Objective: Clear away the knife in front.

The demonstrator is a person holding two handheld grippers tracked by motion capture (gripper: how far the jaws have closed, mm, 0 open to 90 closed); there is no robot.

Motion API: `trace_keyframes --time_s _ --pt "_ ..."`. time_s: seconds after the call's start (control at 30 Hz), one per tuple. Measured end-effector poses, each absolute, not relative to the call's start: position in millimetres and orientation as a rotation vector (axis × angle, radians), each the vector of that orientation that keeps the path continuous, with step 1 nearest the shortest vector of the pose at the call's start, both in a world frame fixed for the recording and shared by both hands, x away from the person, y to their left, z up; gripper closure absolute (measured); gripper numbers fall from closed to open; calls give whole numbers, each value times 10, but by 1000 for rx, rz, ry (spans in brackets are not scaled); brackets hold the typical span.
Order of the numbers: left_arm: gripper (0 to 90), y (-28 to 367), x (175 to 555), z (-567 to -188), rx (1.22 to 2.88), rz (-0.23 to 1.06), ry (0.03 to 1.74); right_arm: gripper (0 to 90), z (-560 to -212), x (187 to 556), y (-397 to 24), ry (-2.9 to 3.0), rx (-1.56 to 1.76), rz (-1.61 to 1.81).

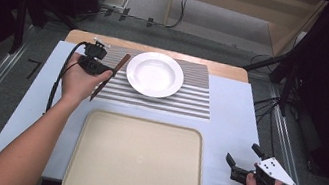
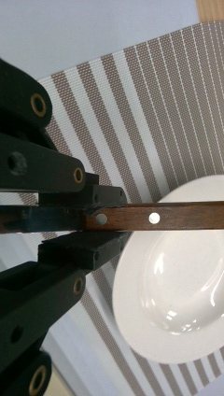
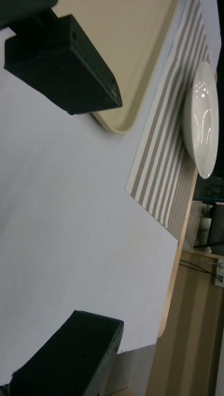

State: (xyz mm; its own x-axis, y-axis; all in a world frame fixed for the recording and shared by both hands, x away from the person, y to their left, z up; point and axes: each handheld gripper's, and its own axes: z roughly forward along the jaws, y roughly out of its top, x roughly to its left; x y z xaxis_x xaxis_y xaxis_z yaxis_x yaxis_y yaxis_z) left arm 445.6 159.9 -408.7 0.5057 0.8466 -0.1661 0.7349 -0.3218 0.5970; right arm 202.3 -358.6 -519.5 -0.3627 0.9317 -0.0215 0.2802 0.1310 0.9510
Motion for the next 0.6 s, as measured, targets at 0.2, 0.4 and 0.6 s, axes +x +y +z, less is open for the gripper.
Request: trace_keyframes --time_s 0.2,0.4,0.6 --pt "768 1603 4262 -4092 2129 223 1248 0 -5194 2025 -3584 1751 1178 1248" --pt "768 1595 4070 -4086 2141 221 1206 0 -5194 2027 -3584 1751 1178 1246" --pt "768 1559 3864 -4084 2152 220 1163 0 -5194 2027 -3583 1752 1177 1246"
